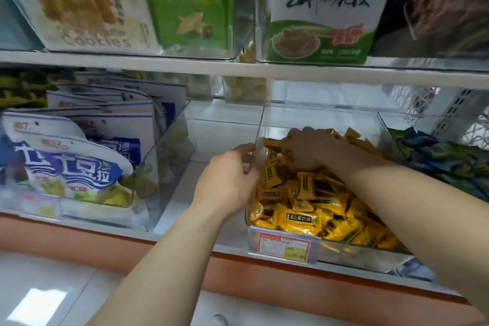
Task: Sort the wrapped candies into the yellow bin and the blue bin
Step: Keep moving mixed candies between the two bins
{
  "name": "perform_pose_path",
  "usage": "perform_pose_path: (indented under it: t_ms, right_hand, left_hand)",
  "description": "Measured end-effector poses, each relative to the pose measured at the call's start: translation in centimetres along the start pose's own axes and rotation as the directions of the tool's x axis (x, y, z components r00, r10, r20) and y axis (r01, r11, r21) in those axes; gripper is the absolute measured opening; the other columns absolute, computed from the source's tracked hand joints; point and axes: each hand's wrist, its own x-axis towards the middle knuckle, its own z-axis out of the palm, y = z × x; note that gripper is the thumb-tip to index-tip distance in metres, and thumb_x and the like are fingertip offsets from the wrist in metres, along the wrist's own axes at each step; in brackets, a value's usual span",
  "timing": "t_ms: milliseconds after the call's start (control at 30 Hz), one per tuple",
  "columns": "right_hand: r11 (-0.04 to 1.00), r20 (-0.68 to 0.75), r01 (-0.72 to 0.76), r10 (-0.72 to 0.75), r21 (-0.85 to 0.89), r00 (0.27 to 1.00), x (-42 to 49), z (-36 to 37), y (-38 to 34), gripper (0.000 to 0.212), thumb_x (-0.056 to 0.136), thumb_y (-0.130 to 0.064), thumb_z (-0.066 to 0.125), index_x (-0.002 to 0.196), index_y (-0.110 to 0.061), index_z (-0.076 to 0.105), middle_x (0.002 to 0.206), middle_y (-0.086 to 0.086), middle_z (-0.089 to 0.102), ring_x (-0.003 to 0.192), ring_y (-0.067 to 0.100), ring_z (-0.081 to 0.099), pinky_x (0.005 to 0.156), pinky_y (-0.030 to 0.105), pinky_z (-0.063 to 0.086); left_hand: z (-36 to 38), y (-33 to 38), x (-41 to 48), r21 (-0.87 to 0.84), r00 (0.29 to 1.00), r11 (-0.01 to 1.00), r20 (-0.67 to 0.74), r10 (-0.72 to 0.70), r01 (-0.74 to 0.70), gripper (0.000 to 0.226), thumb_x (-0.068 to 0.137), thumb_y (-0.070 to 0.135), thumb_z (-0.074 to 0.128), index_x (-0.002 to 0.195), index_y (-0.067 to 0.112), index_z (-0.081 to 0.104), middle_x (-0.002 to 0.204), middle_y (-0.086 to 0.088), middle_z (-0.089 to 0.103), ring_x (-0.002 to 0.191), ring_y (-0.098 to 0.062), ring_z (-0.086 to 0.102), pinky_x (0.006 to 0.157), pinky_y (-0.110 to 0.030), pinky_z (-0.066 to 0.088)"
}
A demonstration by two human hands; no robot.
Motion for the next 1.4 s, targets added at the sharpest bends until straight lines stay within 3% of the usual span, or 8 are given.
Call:
perform_pose_path:
  t_ms: [167, 300, 400, 600, 833, 967, 1067, 1400]
  right_hand:
    - [0.951, -0.365, 0.21, -0.117, 0.225, 0.924, -3.9, -1.1, -1.5, 0.042, 0.077, -0.07, 0.055, 0.109, -0.044, 0.065, 0.123, -0.01, 0.051, 0.115, 0.02, 0.049, 0.074, 0.034, 0.039]
    - [0.86, 0.109, 0.417, -0.464, 0.293, 0.879, -4.8, 0.2, -4.1, 0.069, 0.075, -0.089, 0.039, 0.132, -0.053, 0.053, 0.15, -0.013, 0.041, 0.14, 0.022, 0.03, 0.112, 0.044, 0.03]
    - [0.938, 0.211, 0.331, -0.345, 0.101, 0.915, -3.2, 0.9, -3.7, 0.076, 0.074, -0.093, 0.034, 0.142, -0.06, 0.034, 0.164, -0.014, 0.009, 0.151, 0.027, -0.004, 0.119, 0.058, -0.002]
    - [0.96, -0.077, 0.115, -0.139, -0.254, 0.987, -1.2, 0.2, -2.1, 0.057, 0.089, -0.074, 0.041, 0.14, -0.049, 0.047, 0.161, -0.006, 0.023, 0.145, 0.036, 0.019, 0.117, 0.059, 0.012]
    - [0.988, -0.309, -0.114, 0.14, 0.1, 0.941, -4.1, -1.1, 1.2, 0.045, 0.091, -0.057, 0.052, 0.131, -0.038, 0.059, 0.151, 0.007, 0.039, 0.137, 0.039, 0.034, 0.113, 0.052, 0.028]
    - [0.907, -0.414, 0.263, -0.112, 0.329, 0.903, -7.7, -0.5, -1.3, 0.043, 0.088, -0.06, 0.053, 0.126, -0.042, 0.061, 0.139, -0.01, 0.05, 0.128, 0.018, 0.043, 0.095, 0.036, 0.041]
    - [0.874, -0.051, 0.397, -0.399, 0.279, 0.915, -8.2, 1.1, -3.6, 0.06, 0.084, -0.078, 0.044, 0.137, -0.052, 0.05, 0.152, -0.011, 0.034, 0.137, 0.015, 0.032, 0.106, 0.036, 0.034]
    - [0.991, -0.263, 0.086, -0.11, -0.1, 0.958, -2.6, 0.5, -0.7, 0.059, 0.087, -0.076, 0.043, 0.134, -0.042, 0.056, 0.156, 0.001, 0.031, 0.143, 0.033, 0.021, 0.11, 0.052, 0.027]
  left_hand:
    - [0.2, 0.1, 0.3, -0.012, 1.0, 1.0, -0.004, -0.017, 0.017, 0.039, 0.093, 0.033, 0.06, 0.132, 0.031, 0.059, 0.115, 0.012, 0.069, 0.098, -0.015, 0.067, 0.09, -0.035, 0.055]
    - [0.3, 0.4, 0.1, -0.016, 1.0, 1.0, -0.015, -0.025, 0.024, 0.042, 0.091, 0.025, 0.061, 0.132, 0.028, 0.06, 0.115, 0.01, 0.07, 0.093, -0.016, 0.067, 0.086, -0.031, 0.054]
    - [0.3, 0.5, -0.1, -0.015, 0.999, 1.0, -0.02, -0.027, 0.027, 0.043, 0.092, 0.022, 0.059, 0.135, 0.025, 0.059, 0.117, 0.006, 0.07, 0.101, -0.021, 0.067, 0.091, -0.036, 0.054]
    - [0.2, 0.3, -0.2, -0.01, 0.999, 0.999, 0.014, -0.052, 0.052, 0.046, 0.092, 0.026, 0.06, 0.138, 0.028, 0.055, 0.12, 0.009, 0.069, 0.108, -0.022, 0.065, 0.096, -0.041, 0.052]
    - [0.2, 0.0, 0.0, -0.029, 1.0, 0.999, 0.015, -0.017, 0.018, 0.042, 0.093, 0.032, 0.061, 0.135, 0.03, 0.057, 0.121, 0.009, 0.068, 0.105, -0.02, 0.066, 0.094, -0.042, 0.054]
    - [0.3, 0.1, 0.1, -0.045, 1.0, 0.999, 0.011, -0.009, 0.009, 0.043, 0.092, 0.03, 0.062, 0.135, 0.028, 0.057, 0.119, 0.009, 0.068, 0.104, -0.018, 0.066, 0.095, -0.04, 0.054]
    - [0.5, 0.2, 0.2, -0.061, 1.0, 0.998, 0.0, -0.01, 0.01, 0.042, 0.092, 0.026, 0.062, 0.134, 0.027, 0.058, 0.112, 0.011, 0.067, 0.101, -0.016, 0.066, 0.093, -0.036, 0.054]
    - [0.3, 0.0, -0.2, 0.008, 0.999, 1.0, 0.028, -0.03, 0.03, 0.05, 0.093, 0.024, 0.06, 0.142, 0.028, 0.05, 0.125, 0.011, 0.066, 0.111, -0.018, 0.064, 0.101, -0.039, 0.05]
